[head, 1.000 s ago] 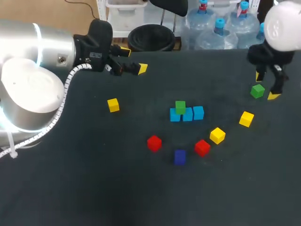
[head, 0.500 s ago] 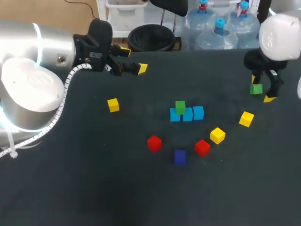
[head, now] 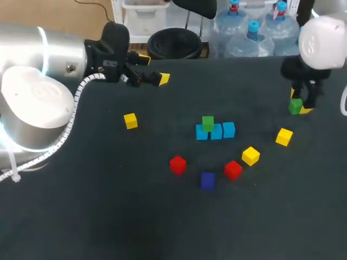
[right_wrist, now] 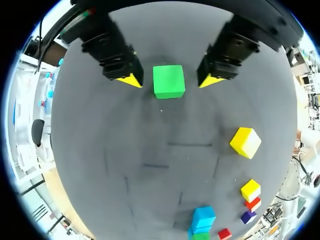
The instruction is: Place the blue cubes, place green cubes on the blue cubes, place the yellow cubes on the green cubes, then place the red cubes on the yellow cubes, and place purple cube on the red cubes.
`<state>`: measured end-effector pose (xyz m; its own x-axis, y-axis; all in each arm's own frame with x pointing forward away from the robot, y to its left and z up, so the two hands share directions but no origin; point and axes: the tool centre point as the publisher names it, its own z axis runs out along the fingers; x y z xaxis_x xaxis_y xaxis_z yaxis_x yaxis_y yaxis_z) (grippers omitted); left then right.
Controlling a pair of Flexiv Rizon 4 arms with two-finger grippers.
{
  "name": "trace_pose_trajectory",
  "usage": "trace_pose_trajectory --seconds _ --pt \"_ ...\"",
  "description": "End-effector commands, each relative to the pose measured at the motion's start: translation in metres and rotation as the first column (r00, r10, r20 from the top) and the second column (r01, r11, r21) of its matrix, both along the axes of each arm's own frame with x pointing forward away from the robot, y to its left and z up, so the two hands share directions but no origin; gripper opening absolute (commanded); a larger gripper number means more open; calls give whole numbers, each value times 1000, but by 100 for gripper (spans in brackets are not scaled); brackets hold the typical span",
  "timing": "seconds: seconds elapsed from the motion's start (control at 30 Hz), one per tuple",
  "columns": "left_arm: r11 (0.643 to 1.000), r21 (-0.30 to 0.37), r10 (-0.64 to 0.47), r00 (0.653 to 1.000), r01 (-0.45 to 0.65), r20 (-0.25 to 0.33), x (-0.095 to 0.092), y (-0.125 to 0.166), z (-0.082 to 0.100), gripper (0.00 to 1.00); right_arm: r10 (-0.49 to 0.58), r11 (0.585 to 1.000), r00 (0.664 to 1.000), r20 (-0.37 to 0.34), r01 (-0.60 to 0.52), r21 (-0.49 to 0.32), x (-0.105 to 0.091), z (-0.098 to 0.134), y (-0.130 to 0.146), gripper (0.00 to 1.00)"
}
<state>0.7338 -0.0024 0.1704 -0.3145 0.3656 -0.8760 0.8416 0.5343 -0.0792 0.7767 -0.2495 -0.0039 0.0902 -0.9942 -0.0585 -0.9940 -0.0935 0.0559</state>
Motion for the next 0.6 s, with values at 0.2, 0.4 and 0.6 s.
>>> trace_pose_trajectory --seconds 0.2,0.4,0.6 --pt "1000 -3 1 1000 0 3 0 0 -1 100 0 1000 1000 -21 0 0 2 -1 3 0" --pt "1000 -3 1 1000 0 3 0 0 -1 100 -62 998 997 -51 61 -5 -9 10 10 0" --pt "1000 -3 1 1000 0 3 0 0 -1 100 -195 978 975 -110 201 50 -24 42 26 0"
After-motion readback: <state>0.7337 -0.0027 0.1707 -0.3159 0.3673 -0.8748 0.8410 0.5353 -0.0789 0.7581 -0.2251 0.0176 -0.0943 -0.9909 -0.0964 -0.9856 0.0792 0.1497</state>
